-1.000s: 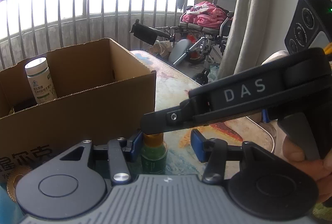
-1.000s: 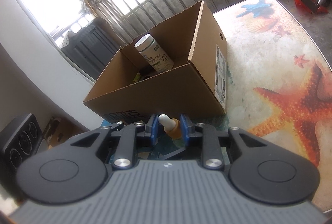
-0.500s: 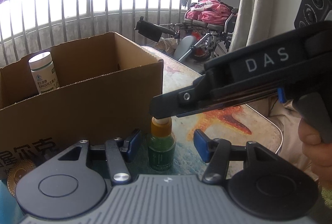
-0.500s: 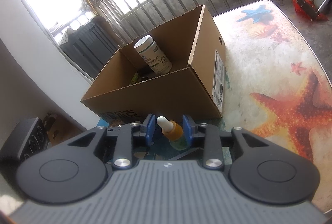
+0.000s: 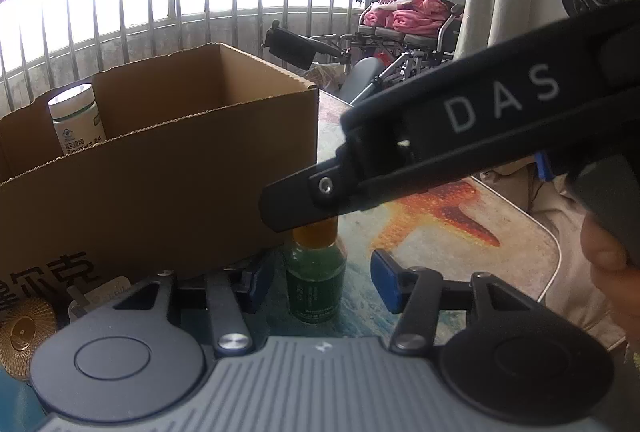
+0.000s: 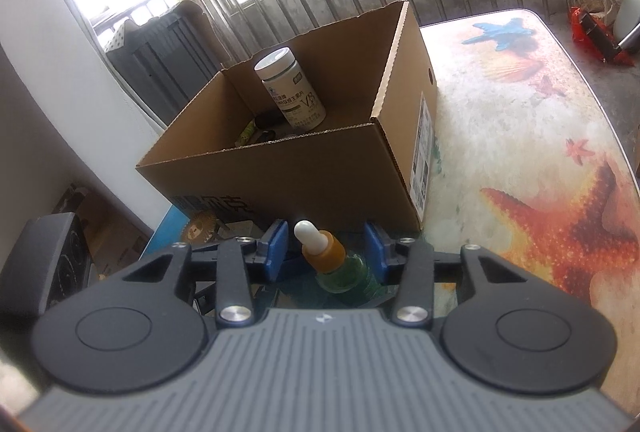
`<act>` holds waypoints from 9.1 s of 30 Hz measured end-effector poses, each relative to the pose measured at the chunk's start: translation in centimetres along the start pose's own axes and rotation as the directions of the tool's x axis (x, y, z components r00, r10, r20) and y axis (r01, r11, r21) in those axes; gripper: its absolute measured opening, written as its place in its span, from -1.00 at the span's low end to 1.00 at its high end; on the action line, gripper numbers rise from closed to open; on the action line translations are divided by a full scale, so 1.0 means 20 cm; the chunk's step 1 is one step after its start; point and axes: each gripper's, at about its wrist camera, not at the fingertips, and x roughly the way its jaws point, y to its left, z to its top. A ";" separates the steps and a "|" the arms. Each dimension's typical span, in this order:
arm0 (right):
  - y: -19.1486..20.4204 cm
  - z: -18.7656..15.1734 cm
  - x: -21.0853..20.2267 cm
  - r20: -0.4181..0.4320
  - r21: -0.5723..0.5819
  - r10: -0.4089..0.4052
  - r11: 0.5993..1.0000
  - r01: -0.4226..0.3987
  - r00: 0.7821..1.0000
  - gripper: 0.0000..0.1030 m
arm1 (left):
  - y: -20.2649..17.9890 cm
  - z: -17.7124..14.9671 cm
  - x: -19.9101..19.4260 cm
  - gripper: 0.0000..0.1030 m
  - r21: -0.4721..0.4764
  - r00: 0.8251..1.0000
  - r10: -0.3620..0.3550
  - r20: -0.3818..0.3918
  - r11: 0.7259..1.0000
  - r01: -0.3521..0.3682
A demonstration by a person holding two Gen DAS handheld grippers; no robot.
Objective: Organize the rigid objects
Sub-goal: 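Close the right tool on the green dropper bottle, then lift the dropper bottle into the box and open the right tool, then withdraw the right tool toward the white plug adapter, then grasp the white plug adapter with the right tool, then carry the plug adapter into the box and open the right tool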
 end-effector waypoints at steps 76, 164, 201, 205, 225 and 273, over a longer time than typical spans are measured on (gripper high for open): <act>0.08 1.04 0.81 -0.185 -0.156 0.041 0.985 -0.071 0.982 -0.61 | 0.84 0.81 0.46 -0.02 -0.328 0.985 0.074 -0.155 0.937 -0.122; 0.07 0.06 0.54 -0.185 0.321 0.303 0.918 -0.234 0.935 0.24 | 0.42 0.05 -0.11 0.94 -0.043 0.954 0.203 -0.220 0.975 -0.218; 0.02 0.11 0.59 -0.243 0.297 0.352 0.914 -0.276 0.904 0.26 | 0.31 -0.03 -0.10 0.95 -0.025 0.974 0.143 -0.178 0.988 -0.150; -0.03 0.08 0.51 -0.240 0.305 0.337 0.917 -0.259 0.910 0.26 | 0.25 -0.03 -0.11 0.94 -0.013 0.979 0.104 -0.176 0.994 -0.108; -0.25 -0.13 0.18 -0.121 0.426 0.223 0.892 -0.152 0.967 0.30 | 0.07 -0.07 -0.15 0.88 0.000 0.990 0.071 -0.122 0.997 -0.072; 0.23 0.54 0.18 -0.005 0.050 0.165 0.985 -0.165 0.986 -0.41 | 0.46 0.49 -0.20 -0.08 -0.168 0.979 0.204 0.017 0.966 -0.198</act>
